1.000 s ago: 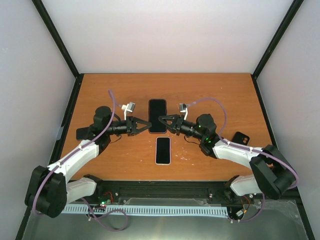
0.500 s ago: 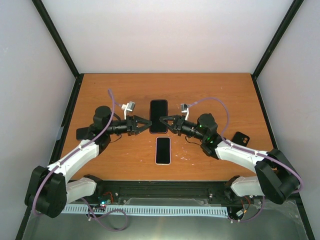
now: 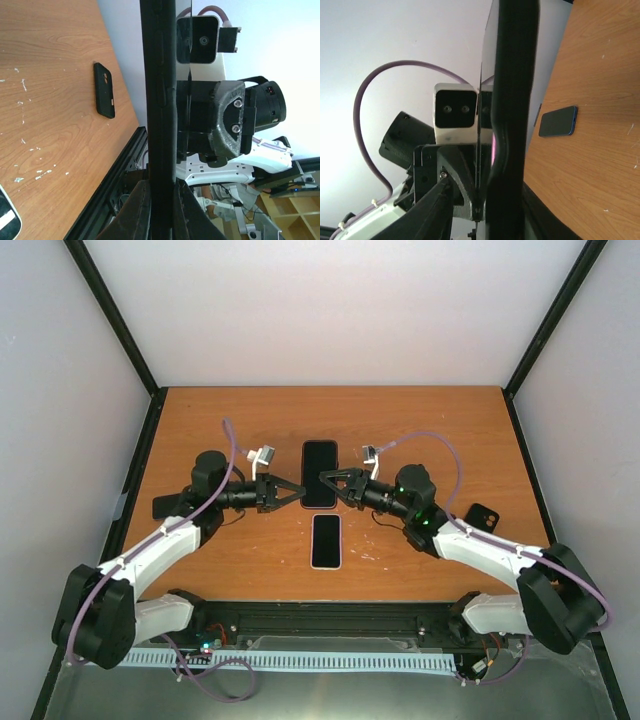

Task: Put the phone into the phone case

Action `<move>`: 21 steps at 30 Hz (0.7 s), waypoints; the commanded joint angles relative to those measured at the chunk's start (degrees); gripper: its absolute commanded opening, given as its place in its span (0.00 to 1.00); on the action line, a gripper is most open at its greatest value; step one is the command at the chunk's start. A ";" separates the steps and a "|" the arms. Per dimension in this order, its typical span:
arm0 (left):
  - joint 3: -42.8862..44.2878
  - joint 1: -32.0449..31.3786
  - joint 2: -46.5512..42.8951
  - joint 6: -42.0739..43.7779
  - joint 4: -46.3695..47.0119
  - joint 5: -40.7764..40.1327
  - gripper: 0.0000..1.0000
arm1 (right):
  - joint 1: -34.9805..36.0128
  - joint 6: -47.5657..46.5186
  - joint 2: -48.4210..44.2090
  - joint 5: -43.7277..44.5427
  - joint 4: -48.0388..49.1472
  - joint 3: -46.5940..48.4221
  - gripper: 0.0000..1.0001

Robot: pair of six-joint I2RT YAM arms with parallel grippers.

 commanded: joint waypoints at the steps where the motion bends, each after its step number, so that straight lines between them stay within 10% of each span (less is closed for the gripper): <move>1: 3.77 -0.58 0.12 6.02 -0.10 5.34 0.00 | 0.15 -4.87 -4.12 -0.01 -1.88 2.74 0.35; 14: 6.08 -0.58 -1.90 15.75 -7.86 10.64 0.00 | -5.07 -5.68 -6.69 -2.10 -4.08 5.66 0.41; 21: 6.88 -0.58 -2.17 18.34 -12.58 8.39 0.00 | -6.49 -8.16 -7.47 -1.86 -7.12 6.39 0.09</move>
